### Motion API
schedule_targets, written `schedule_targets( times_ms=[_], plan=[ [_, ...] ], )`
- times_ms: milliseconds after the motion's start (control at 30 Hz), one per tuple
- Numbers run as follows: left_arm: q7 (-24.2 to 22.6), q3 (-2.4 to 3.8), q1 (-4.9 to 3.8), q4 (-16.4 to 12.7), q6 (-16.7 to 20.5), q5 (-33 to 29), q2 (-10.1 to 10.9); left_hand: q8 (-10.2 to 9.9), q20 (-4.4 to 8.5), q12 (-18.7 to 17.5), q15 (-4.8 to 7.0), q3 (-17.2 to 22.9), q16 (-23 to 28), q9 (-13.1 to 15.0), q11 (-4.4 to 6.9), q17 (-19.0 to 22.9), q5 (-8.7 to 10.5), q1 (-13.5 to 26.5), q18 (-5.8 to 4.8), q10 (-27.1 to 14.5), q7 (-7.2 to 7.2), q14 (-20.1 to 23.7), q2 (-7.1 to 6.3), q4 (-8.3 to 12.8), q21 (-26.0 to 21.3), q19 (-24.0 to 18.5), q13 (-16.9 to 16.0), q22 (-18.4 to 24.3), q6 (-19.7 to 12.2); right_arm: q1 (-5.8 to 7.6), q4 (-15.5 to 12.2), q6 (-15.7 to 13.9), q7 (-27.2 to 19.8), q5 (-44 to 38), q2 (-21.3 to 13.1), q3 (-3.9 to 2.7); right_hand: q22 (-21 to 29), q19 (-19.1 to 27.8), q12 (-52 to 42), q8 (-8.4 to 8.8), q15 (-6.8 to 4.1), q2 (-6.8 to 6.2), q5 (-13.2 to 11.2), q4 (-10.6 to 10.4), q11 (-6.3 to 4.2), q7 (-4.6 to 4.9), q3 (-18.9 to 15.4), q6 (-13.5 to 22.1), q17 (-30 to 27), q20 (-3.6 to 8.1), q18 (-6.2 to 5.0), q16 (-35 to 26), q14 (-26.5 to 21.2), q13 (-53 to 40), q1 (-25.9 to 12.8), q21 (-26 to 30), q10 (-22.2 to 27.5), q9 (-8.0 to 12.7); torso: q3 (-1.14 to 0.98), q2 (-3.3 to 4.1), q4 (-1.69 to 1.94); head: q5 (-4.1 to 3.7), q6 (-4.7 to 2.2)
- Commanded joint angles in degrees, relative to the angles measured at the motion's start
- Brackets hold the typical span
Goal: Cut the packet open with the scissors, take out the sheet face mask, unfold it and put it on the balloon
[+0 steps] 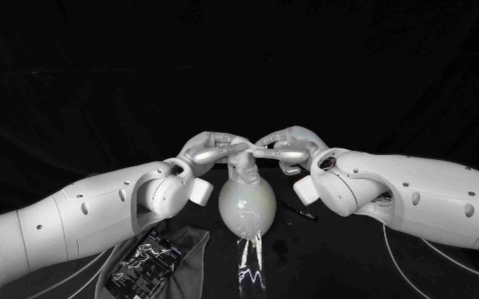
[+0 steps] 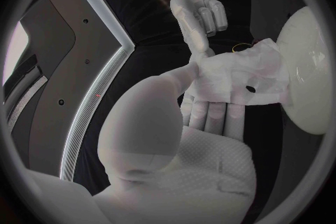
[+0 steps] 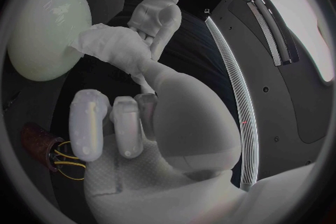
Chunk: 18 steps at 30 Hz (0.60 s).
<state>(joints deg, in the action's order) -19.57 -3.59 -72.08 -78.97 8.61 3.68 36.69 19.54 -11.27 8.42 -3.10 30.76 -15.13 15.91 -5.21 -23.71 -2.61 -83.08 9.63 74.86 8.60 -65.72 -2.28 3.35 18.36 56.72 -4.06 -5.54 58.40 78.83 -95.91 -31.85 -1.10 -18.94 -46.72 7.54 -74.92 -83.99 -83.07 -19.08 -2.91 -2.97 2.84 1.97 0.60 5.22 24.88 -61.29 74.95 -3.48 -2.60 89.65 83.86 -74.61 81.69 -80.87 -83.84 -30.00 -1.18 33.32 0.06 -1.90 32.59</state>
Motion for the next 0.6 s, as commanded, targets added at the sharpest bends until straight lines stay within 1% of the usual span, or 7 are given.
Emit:
schedule_targets(
  times_ms=[33, 133, 167, 267, 367, 433, 600],
  plan=[
    [-0.72, 0.07, -0.05, -0.12, 0.04, 0.63, -0.01, 0.36, 0.3, 0.21, 0.03, 0.42, -0.28, -0.02, 0.16, -0.1, -0.16, -0.28, 0.76, 0.28, 0.37, 0.31, 0.2, 0.79, 0.2, 0.0, -0.06, -0.06, 0.1, -0.02, -0.05, -2.55, -0.97, -0.02, -0.06, -0.02, -12.34, -1.12, -0.36, -0.97, 0.07, -1.15, -0.17, 0.76, 0.1, -0.19, 2.74, 0.64, 15.05, -0.03, 0.52, 0.35, 6.14, -11.25, -2.62, -0.4, -2.92, -0.91, -0.01, 0.06, 0.01, -0.03, 0.0],
    [-0.7, 0.07, -0.05, -0.17, -0.02, 0.99, 0.01, 0.36, 0.3, 0.21, 0.03, 0.42, -0.28, -0.02, 0.16, -0.1, -0.16, -0.28, 0.76, 0.28, 0.37, 0.31, 0.2, 0.79, 0.2, 0.0, -0.06, -0.06, 0.1, -0.02, -0.05, -3.35, -1.43, 0.32, -0.06, -0.02, -12.38, -1.19, -0.54, -1.14, 0.08, -1.06, -0.09, 0.8, 0.01, -0.17, 3.22, 0.66, 15.05, -0.02, 0.55, 0.35, 6.14, -11.37, -2.85, -0.54, -3.02, -1.06, -0.01, 0.06, 0.0, -0.03, 0.05],
    [-0.68, 0.07, -0.05, -0.18, -0.05, 1.14, 0.01, 0.36, 0.3, 0.21, 0.03, 0.42, -0.28, -0.02, 0.16, -0.1, -0.16, -0.28, 0.76, 0.28, 0.37, 0.31, 0.2, 0.79, 0.2, 0.0, -0.06, -0.06, 0.1, -0.02, -0.05, -3.52, -1.57, 0.47, -0.05, -0.02, -12.41, -1.25, -0.58, -2.45, 0.01, -1.94, -0.08, 1.78, -0.15, -0.32, 6.74, 1.41, 15.05, 0.05, 0.58, 0.35, 6.14, -11.4, -5.04, -0.69, -3.08, -2.3, -0.01, 0.04, 0.0, -0.03, 0.09],
    [-0.63, 0.07, -0.05, -0.2, -0.14, 1.53, 0.01, 0.39, 0.32, 0.23, 0.04, 0.39, -0.35, -0.01, 0.17, -0.15, -0.16, -0.29, 0.75, 0.28, 0.37, 0.35, 0.16, 0.87, 0.24, -0.01, -0.06, -0.08, 0.12, -0.02, -0.05, -3.55, -1.81, 0.75, -0.04, -0.02, -12.35, -1.13, -0.57, -2.9, -0.02, -2.24, -0.06, 1.98, -0.13, -0.33, 7.68, 1.63, 15.05, 0.07, 0.53, 0.35, 6.14, -11.4, -5.94, -0.51, -3.09, -2.71, -0.01, 0.0, 0.0, -0.01, 0.07],
    [-0.65, 0.07, -0.05, -0.21, -0.16, 1.77, 0.0, 0.39, 0.32, 0.23, 0.04, 0.39, -0.35, -0.01, 0.17, -0.15, -0.16, -0.29, 0.75, 0.28, 0.37, 0.35, 0.16, 0.87, 0.24, -0.01, -0.06, -0.08, 0.12, -0.02, -0.04, -2.53, -1.64, 0.97, -0.08, -0.02, -12.23, -0.92, -0.2, -2.92, 0.0, -2.49, -0.06, 1.9, -0.1, -0.34, 7.85, 1.94, 15.05, 0.07, 0.45, 0.35, 6.14, -11.17, -6.61, -0.14, -2.9, -2.81, -0.02, -0.02, -0.02, 0.0, 0.06],
    [-0.66, 0.07, -0.05, -0.21, -0.12, 1.87, -0.01, 0.39, 0.32, 0.23, 0.04, 0.39, -0.35, -0.01, 0.17, -0.15, -0.16, -0.29, 0.75, 0.28, 0.37, 0.35, 0.16, 0.87, 0.24, -0.01, -0.06, -0.08, 0.12, -0.02, -0.03, -1.89, -1.51, 1.06, -0.13, -0.02, -11.79, -0.1, 0.81, -2.37, 0.11, -3.72, 0.06, 0.87, -0.11, -0.56, 6.54, 2.91, 15.05, -0.05, 0.13, 0.35, 6.14, -10.58, -9.32, 1.25, -2.29, -2.58, -0.01, -0.01, -0.02, 0.0, 0.04],
    [-0.76, 0.07, -0.05, -0.24, 0.11, 1.99, 0.02, 0.4, 0.34, 0.25, 0.05, 0.38, -0.4, 0.01, 0.17, -0.18, -0.16, -0.33, 0.75, 0.27, 0.36, 0.4, 0.13, 0.96, 0.28, -0.02, -0.06, -0.1, 0.13, -0.02, -0.17, -1.14, -1.64, 1.3, -0.7, -0.02, -11.62, 0.22, 1.16, -1.41, 0.29, -4.68, 0.11, 0.44, 0.24, -0.04, 5.57, 4.12, 15.05, -0.17, 0.02, 0.35, 6.14, -10.41, -10.88, 1.77, -1.98, -2.06, -0.01, 0.02, -0.01, -0.06, -0.02]
  ],
)
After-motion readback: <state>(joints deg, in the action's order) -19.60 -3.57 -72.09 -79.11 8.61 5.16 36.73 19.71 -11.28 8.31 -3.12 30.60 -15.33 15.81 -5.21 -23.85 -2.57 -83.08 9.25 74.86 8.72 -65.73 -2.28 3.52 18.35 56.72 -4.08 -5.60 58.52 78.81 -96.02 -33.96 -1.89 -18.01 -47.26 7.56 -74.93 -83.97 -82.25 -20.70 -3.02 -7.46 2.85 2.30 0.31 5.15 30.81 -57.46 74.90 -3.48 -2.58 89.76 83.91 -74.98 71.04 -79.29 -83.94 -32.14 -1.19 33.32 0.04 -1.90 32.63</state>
